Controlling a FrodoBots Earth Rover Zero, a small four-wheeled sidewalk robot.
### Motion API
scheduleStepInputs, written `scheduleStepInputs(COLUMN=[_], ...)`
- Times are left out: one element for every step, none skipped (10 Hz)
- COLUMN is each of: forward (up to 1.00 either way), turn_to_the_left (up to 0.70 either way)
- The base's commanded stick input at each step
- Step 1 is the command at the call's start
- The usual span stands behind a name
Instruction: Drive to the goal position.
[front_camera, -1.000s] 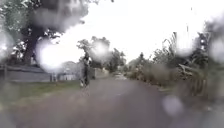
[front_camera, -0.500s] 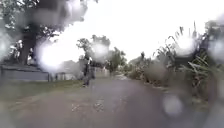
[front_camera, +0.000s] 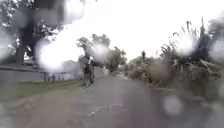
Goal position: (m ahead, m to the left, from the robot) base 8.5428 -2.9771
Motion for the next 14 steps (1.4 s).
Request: scheduleStepInputs(forward=[0.85, 0.85, 0.85, 0.85, 0.85, 0.85, 0.85, 0.85, 0.85, 0.85, 0.85, 0.85, 0.85, 0.85], turn_to_the_left=[0.00, 0.00, 0.00, 0.00, 0.00, 0.00, 0.00, 0.00, 0.00, 0.00, 0.00, 0.00, 0.00, 0.00])
